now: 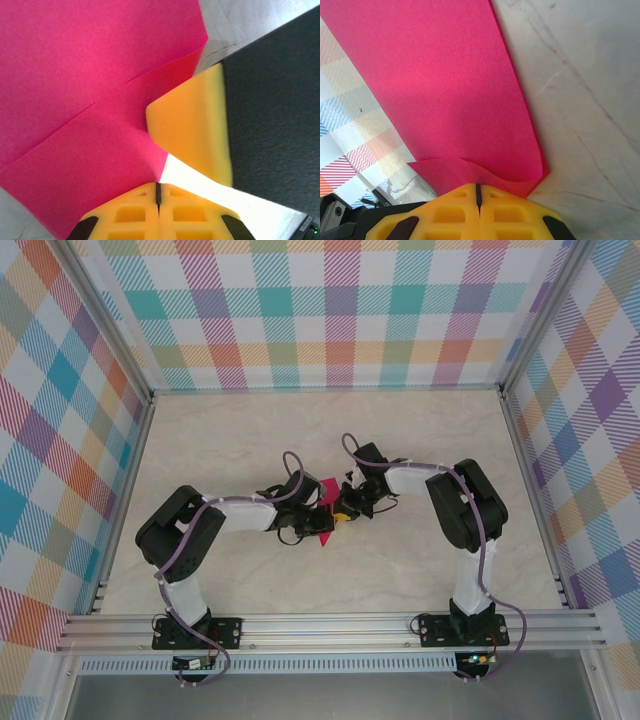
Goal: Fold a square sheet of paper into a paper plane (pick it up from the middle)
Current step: Third fold the triangle at the center of the table.
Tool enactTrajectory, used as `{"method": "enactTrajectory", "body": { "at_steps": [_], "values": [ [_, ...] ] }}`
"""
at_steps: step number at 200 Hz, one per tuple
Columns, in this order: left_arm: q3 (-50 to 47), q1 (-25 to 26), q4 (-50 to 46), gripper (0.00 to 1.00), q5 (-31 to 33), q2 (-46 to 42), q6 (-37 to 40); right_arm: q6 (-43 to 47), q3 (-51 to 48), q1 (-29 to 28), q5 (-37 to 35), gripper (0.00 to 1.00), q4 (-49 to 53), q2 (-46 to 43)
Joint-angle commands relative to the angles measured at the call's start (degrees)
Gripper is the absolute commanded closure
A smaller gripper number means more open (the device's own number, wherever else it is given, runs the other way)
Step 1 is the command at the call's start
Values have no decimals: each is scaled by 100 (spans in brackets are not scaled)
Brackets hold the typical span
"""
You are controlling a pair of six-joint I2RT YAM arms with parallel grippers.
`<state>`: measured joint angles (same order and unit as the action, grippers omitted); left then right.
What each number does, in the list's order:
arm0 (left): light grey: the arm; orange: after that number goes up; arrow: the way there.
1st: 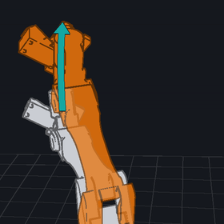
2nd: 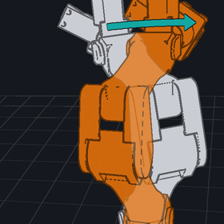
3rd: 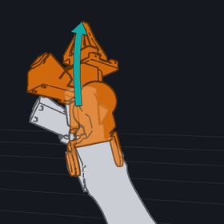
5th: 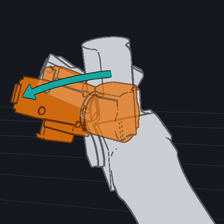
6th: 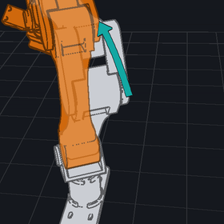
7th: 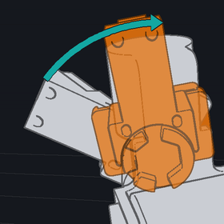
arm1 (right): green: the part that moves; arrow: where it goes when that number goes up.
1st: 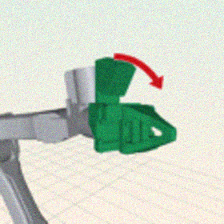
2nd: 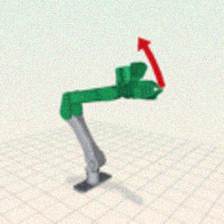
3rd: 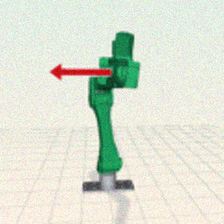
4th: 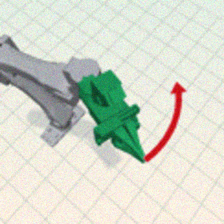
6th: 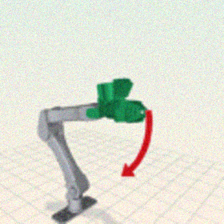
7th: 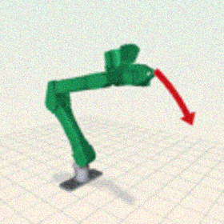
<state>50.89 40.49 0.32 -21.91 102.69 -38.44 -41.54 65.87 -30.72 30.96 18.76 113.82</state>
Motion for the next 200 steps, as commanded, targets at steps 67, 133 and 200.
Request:
{"method": "enactTrajectory", "body": {
  "at_steps": [67,133,200],
  "values": [
    [-929,337,-321,100,-181,-555,329,-188,-232,13,-925,100,595,761],
    [-1146,546,-1125,100,275,-742,539,-201,-234,13,-925,100,599,761],
    [-463,556,-1462,100,550,-1490,612,-254,-332,13,-477,100,138,450]
  ]
}}
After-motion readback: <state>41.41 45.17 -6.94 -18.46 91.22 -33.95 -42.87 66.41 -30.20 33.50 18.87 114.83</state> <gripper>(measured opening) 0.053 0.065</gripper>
